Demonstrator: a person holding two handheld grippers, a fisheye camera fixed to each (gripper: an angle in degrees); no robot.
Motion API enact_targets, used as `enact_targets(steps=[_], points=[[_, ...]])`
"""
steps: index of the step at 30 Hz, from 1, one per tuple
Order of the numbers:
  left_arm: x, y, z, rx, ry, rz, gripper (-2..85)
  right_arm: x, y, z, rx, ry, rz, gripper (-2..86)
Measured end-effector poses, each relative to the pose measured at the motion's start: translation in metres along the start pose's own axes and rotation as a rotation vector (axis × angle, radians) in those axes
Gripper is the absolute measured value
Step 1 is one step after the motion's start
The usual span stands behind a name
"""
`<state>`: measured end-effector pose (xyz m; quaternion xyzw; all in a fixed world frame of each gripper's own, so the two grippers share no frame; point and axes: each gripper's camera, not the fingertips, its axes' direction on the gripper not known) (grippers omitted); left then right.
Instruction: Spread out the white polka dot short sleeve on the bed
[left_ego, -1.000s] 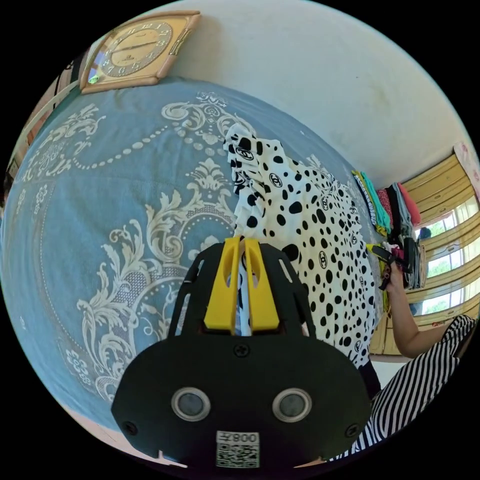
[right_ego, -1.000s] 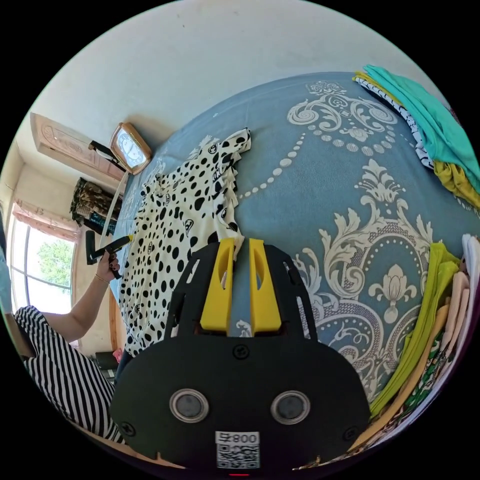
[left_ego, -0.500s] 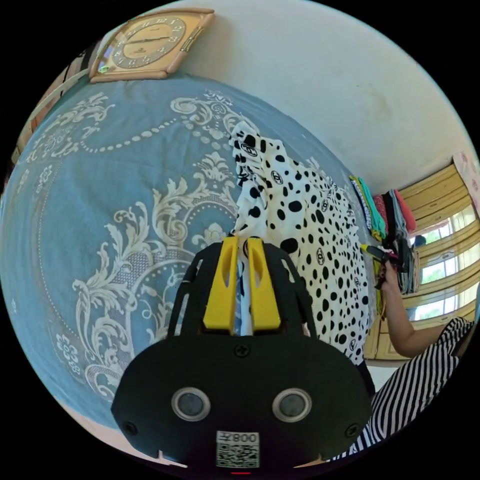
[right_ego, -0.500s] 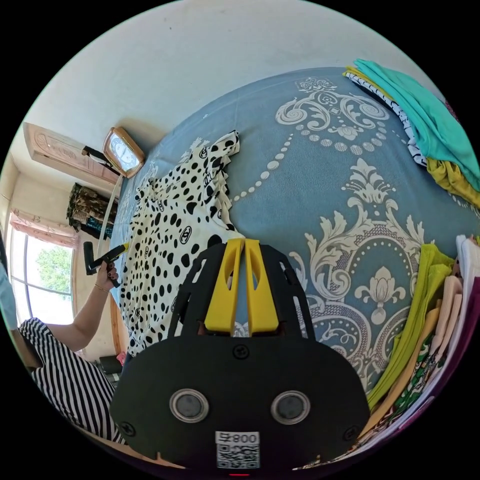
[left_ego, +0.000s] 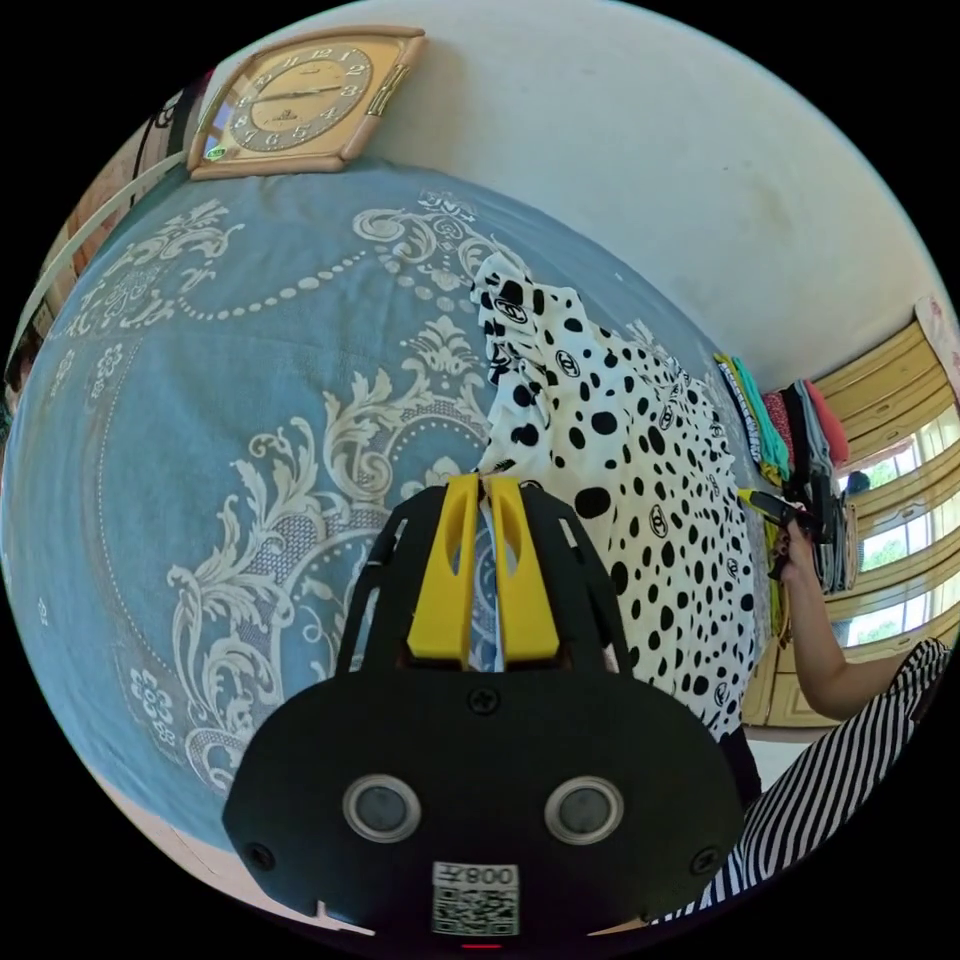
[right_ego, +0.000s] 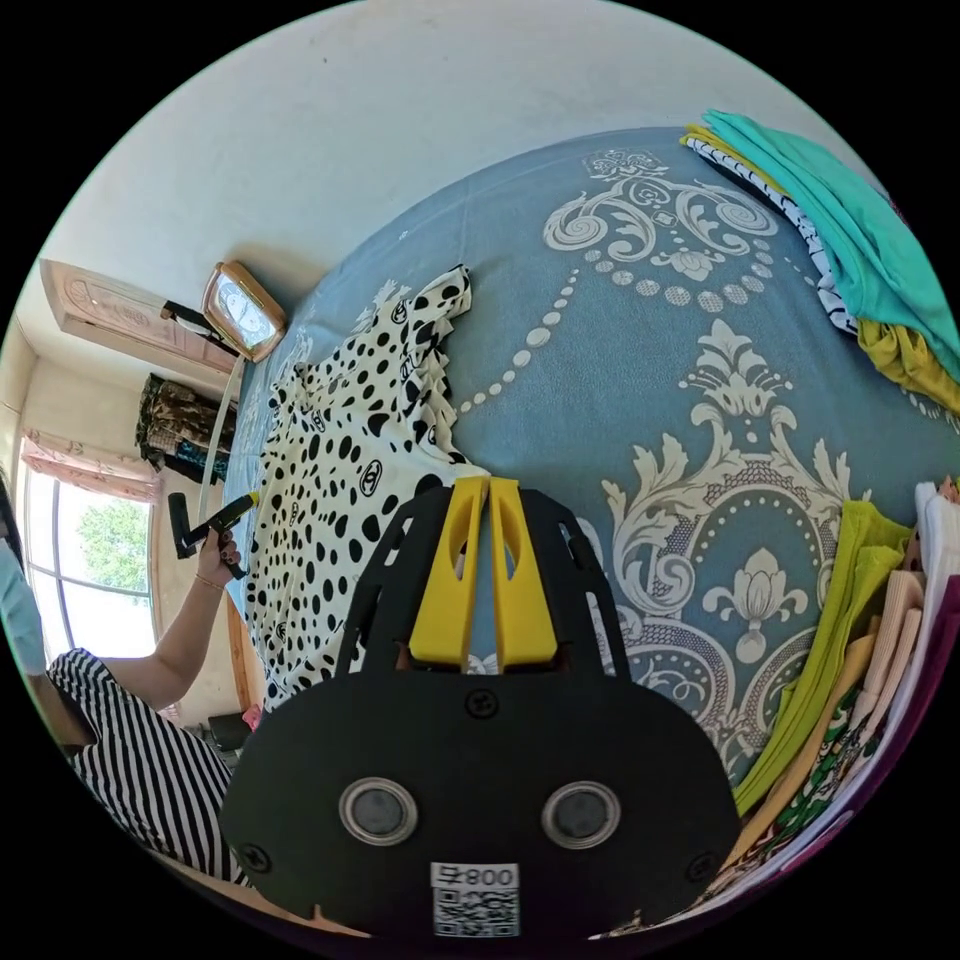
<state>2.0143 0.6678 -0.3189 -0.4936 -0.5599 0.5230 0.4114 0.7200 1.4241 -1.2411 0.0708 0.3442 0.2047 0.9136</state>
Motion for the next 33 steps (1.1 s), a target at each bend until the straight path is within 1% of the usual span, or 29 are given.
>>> enact_targets(steps=[4, 7, 10, 12, 13, 19, 21, 24, 26, 29, 30, 33], points=[[0.002, 0.007, -0.003, 0.002, -0.052, 0.043, 0.7, -0.006, 0.011, -0.009, -0.017, 0.003, -0.008, 0.7], [-0.004, 0.015, -0.017, 0.078, -0.078, 0.032, 1.1, -0.01, 0.021, -0.016, -0.019, 0.004, -0.012, 0.7], [-0.015, 0.027, -0.018, 0.083, 0.0, 0.003, 3.1, -0.012, 0.032, -0.021, -0.018, -0.002, -0.01, 0.7], [-0.021, 0.039, -0.007, 0.016, 0.08, -0.015, 6.1, -0.014, 0.039, -0.024, -0.014, -0.009, -0.006, 0.7], [-0.021, 0.043, -0.003, -0.002, 0.089, -0.007, 6.1, -0.015, 0.044, -0.026, -0.012, -0.012, -0.005, 0.7], [-0.017, 0.067, 0.007, -0.038, -0.061, 0.071, 2.1, -0.023, 0.066, -0.036, -0.017, -0.012, -0.011, 0.8], [-0.019, 0.076, 0.003, -0.007, -0.092, 0.079, 1.6, -0.026, 0.072, -0.039, -0.019, -0.013, -0.012, 0.8], [-0.03, 0.087, -0.013, 0.083, -0.109, 0.048, 1.4, -0.031, 0.084, -0.046, -0.018, -0.008, -0.017, 0.9], [-0.038, 0.094, -0.016, 0.105, -0.122, 0.038, 1.5, -0.034, 0.091, -0.05, -0.01, -0.007, -0.015, 1.0], [-0.053, 0.104, 0.002, 0.024, -0.147, 0.023, 2.1, -0.035, 0.102, -0.05, -0.015, -0.015, -0.006, 1.5], [-0.058, 0.109, 0.01, -0.013, -0.123, 0.013, 2.7, -0.035, 0.106, -0.053, -0.021, -0.023, -0.005, 1.8], [-0.07, 0.124, 0.003, 0.043, -0.052, -0.037, 5.5, -0.038, 0.118, -0.059, -0.038, -0.038, -0.012, 3.3]])
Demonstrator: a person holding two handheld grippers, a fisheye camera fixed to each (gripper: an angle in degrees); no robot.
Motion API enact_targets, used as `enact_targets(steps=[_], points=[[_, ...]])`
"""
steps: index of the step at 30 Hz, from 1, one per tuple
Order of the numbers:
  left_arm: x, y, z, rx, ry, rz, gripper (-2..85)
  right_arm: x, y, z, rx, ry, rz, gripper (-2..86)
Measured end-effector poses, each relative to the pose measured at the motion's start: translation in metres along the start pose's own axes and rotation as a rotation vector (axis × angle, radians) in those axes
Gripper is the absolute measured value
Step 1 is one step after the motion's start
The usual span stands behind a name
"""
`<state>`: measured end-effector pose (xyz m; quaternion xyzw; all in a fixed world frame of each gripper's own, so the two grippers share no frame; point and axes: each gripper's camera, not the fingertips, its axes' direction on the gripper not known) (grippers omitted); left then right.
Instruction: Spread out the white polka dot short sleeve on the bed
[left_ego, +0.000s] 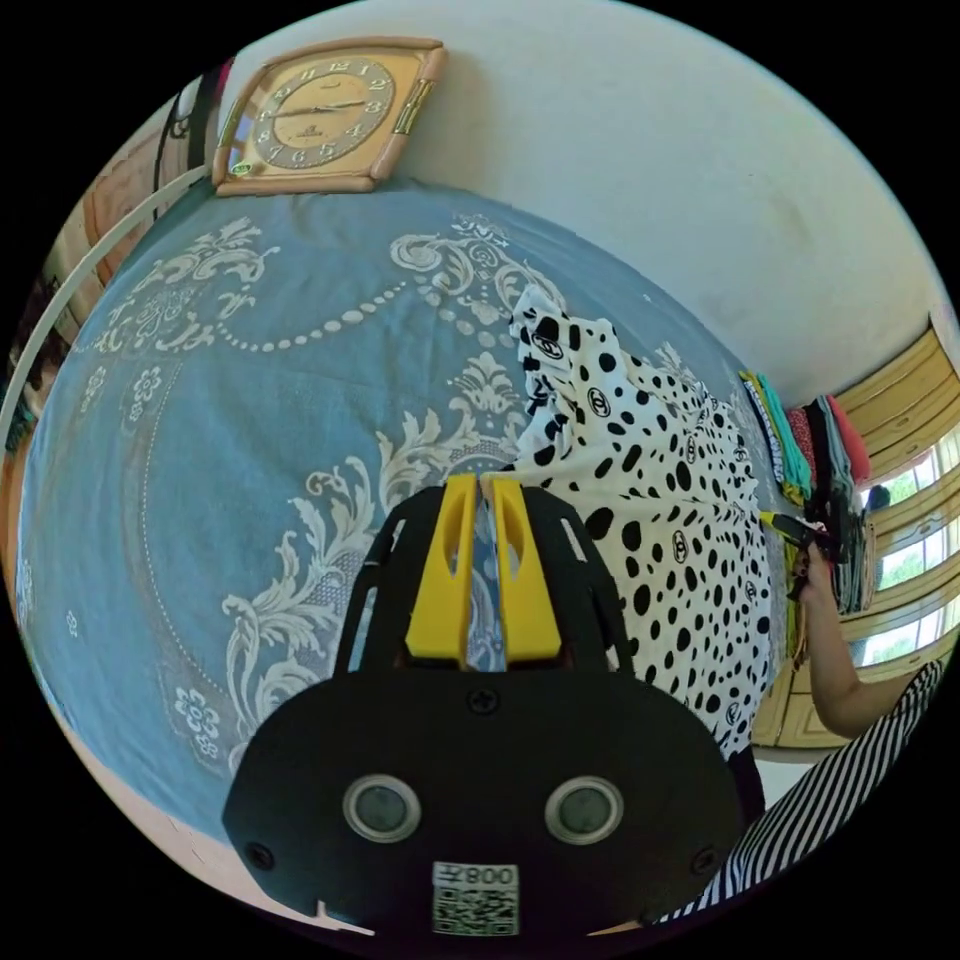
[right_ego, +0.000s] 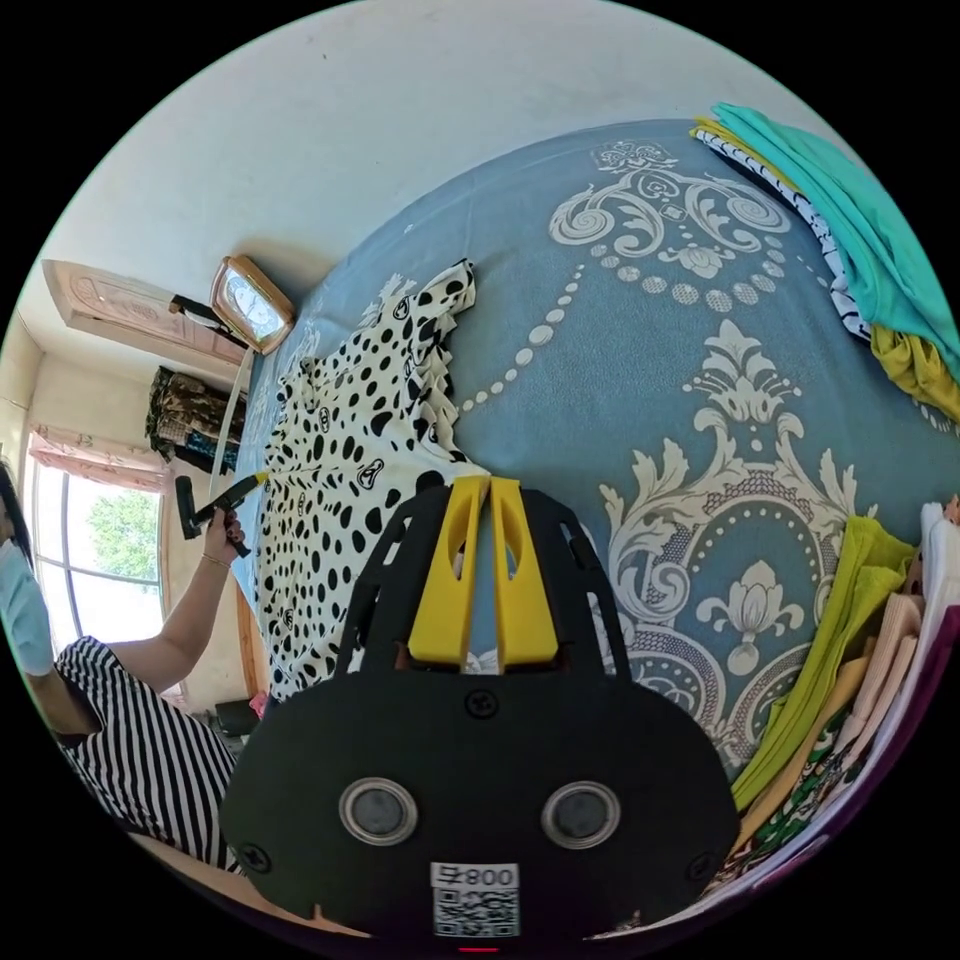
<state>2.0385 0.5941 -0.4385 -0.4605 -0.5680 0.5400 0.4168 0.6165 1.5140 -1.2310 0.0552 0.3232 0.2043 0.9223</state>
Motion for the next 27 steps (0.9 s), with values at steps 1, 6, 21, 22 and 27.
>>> enact_targets(steps=[1, 6, 21, 22, 27], points=[[-0.003, 0.004, -0.002, 0.012, 0.017, -0.011, 6.0, -0.001, 0.007, -0.005, 0.009, -0.005, 0.002, 4.3], [-0.029, 0.06, -0.022, 0.009, 0.137, -0.087, 8.4, 0.007, 0.052, -0.035, 0.071, -0.125, 0.093, 6.3], [-0.06, 0.269, -0.045, -0.213, 0.18, -0.212, 9.2, -0.05, 0.304, -0.038, -0.214, -0.155, 0.211, 7.8], [-0.061, 0.273, -0.046, -0.216, 0.18, -0.212, 9.2, -0.052, 0.313, -0.038, -0.211, -0.169, 0.222, 8.0], [-0.07, 0.307, -0.047, -0.237, 0.147, -0.207, 8.3, -0.07, 0.336, -0.034, -0.24, -0.135, 0.192, 7.9]])
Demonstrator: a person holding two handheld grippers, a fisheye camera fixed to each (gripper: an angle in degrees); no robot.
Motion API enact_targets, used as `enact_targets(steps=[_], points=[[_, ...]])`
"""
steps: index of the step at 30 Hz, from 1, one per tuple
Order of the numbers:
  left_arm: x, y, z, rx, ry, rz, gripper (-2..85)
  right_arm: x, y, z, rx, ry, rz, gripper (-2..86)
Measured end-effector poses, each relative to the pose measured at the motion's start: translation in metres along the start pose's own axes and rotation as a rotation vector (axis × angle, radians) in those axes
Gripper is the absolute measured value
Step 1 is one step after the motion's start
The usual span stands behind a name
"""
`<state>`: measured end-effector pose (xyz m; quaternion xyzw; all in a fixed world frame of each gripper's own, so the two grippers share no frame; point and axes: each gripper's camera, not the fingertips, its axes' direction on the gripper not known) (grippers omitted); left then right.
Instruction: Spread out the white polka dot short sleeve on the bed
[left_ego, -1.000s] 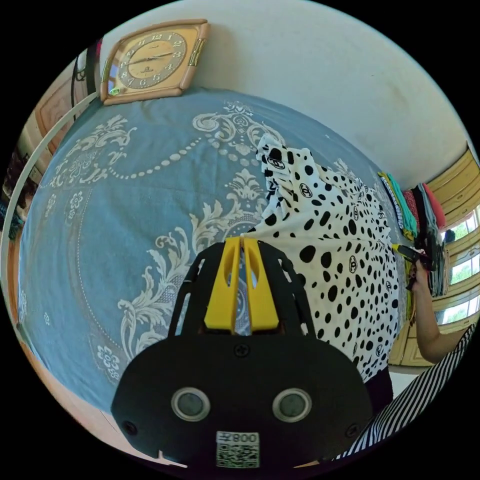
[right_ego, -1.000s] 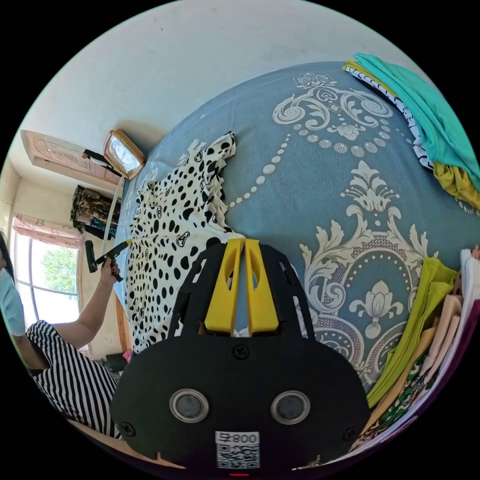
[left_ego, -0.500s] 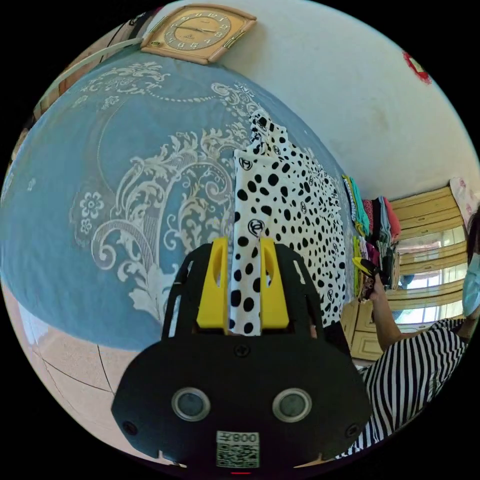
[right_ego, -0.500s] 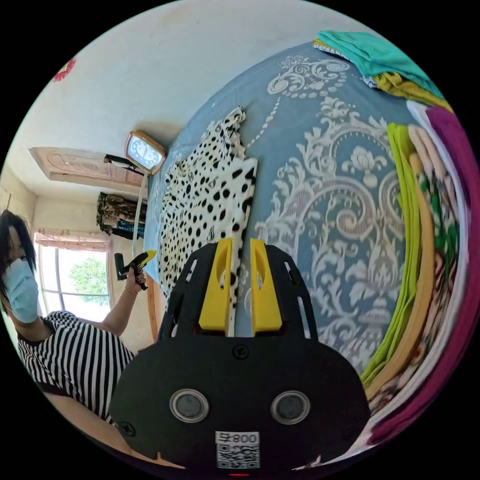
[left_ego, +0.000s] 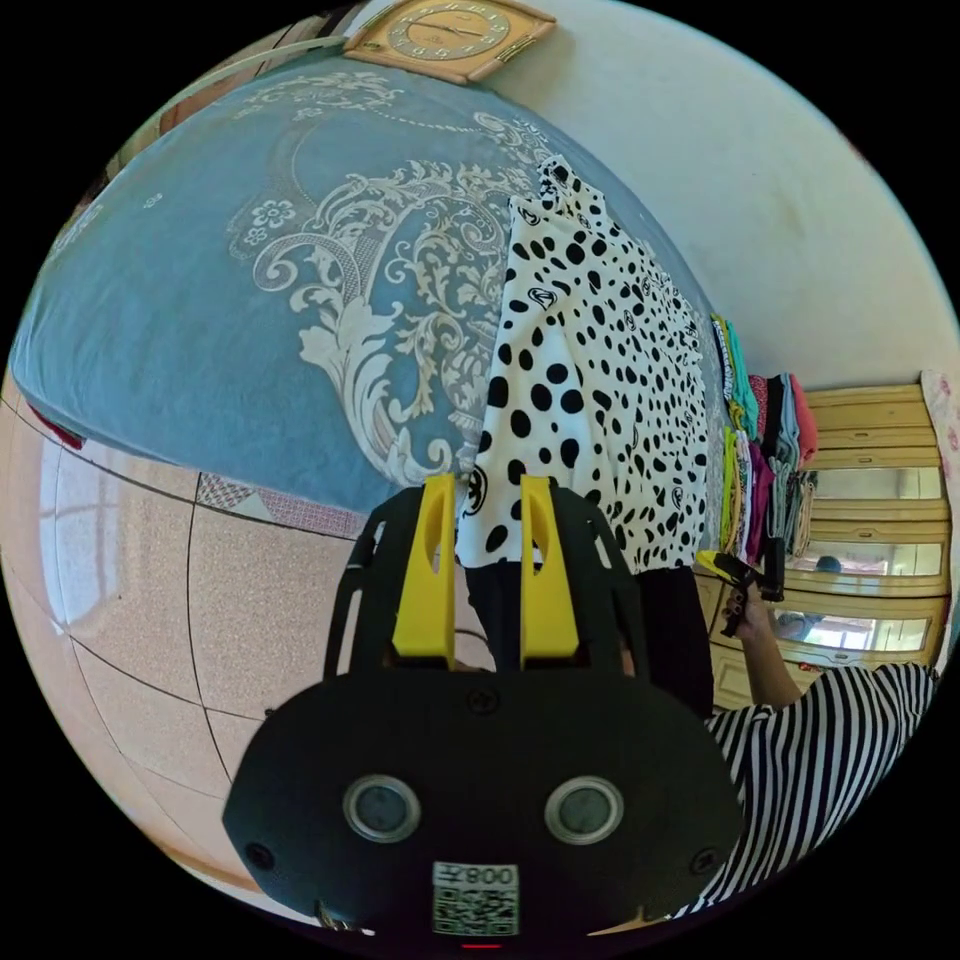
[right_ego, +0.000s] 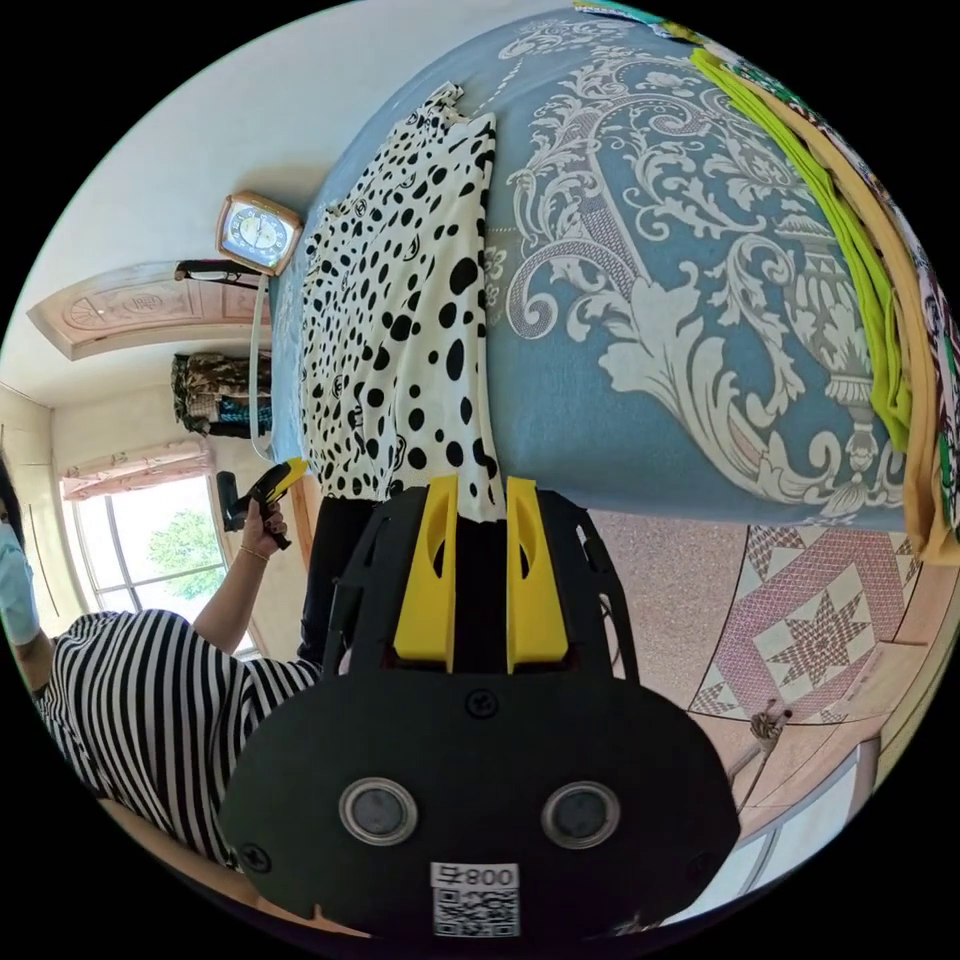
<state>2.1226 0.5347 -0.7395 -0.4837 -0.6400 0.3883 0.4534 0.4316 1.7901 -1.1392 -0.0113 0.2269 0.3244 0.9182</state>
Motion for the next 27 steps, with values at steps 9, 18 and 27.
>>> enact_targets(steps=[9, 18, 27], points=[[-0.033, 0.039, -0.007, 0.035, -0.01, -0.021, 2.4, -0.008, 0.026, 0.003, -0.02, 0.048, 0.018, 1.2], [-0.087, 0.081, 0.017, 0.019, 0.26, -0.154, 10.3, 0.004, 0.049, -0.006, 0.002, -0.023, 0.077, 0.5], [-0.114, 0.107, 0.041, -0.036, 0.459, -0.167, 3.0, 0.001, 0.062, -0.007, -0.015, -0.046, 0.096, 0.4]])
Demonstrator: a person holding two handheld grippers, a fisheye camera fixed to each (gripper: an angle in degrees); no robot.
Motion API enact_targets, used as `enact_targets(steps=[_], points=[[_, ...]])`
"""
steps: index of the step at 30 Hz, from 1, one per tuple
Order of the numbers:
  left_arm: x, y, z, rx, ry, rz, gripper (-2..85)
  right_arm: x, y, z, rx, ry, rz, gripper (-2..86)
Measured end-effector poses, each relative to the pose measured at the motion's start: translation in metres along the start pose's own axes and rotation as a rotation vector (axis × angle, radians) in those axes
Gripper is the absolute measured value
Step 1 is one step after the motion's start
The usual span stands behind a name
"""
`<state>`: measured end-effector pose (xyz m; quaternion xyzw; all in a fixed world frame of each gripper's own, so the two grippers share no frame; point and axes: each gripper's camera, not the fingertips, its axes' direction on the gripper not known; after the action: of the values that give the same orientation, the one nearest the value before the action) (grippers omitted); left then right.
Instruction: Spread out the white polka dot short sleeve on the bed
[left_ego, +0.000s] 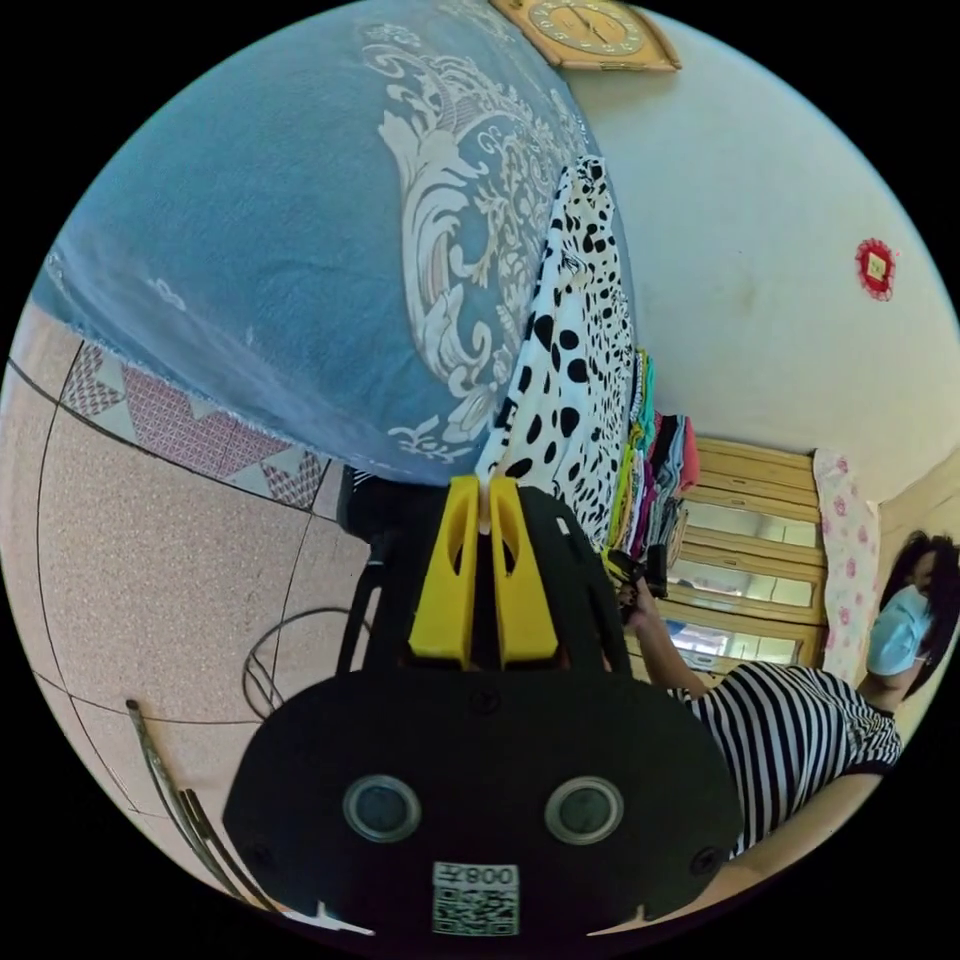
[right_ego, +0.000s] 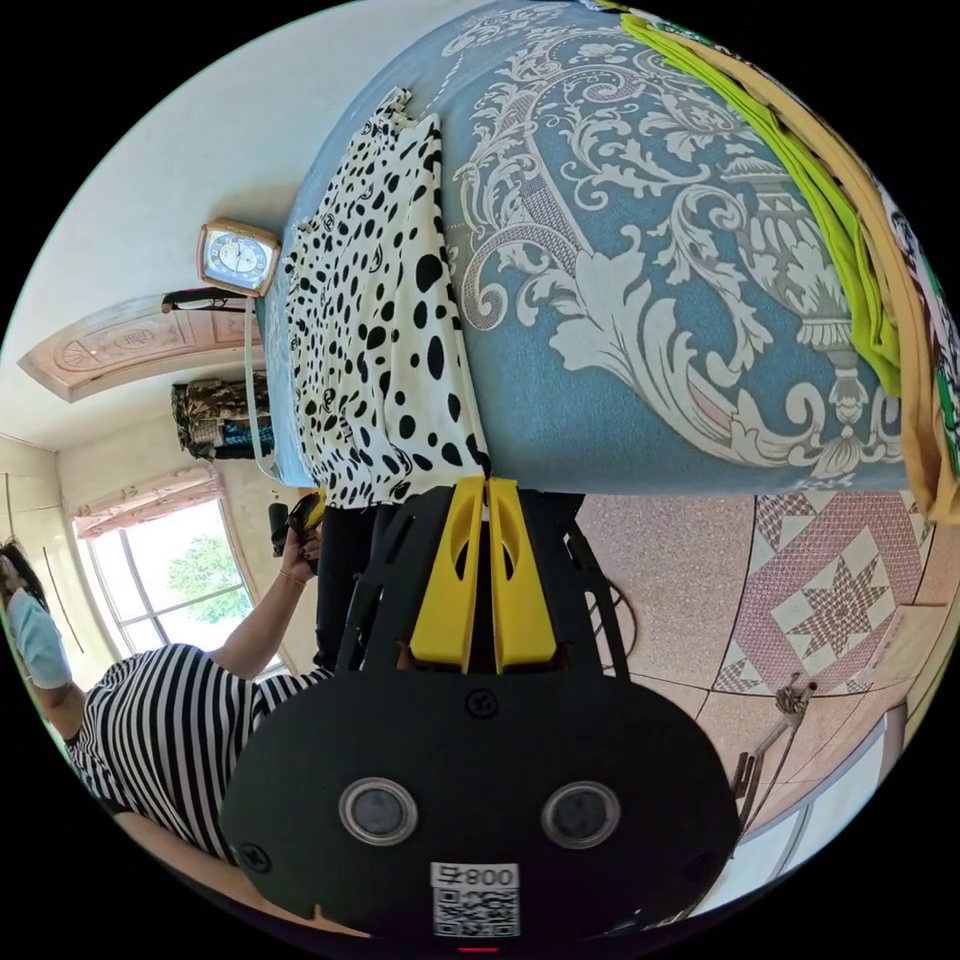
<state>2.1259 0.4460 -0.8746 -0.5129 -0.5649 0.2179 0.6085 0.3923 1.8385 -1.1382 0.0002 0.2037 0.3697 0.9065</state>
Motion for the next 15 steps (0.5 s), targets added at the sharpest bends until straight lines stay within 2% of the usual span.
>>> enact_targets(steps=[10, 15], points=[[0.033, 0.035, -0.058, 0.099, 0.108, 0.158, 1.6, -0.019, 0.037, -0.039, 0.044, -0.107, -0.062, 0.4], [0.043, 0.049, -0.07, 0.103, 0.13, 0.183, 1.4, -0.033, 0.05, -0.054, 0.051, -0.08, -0.109, 0.3]])
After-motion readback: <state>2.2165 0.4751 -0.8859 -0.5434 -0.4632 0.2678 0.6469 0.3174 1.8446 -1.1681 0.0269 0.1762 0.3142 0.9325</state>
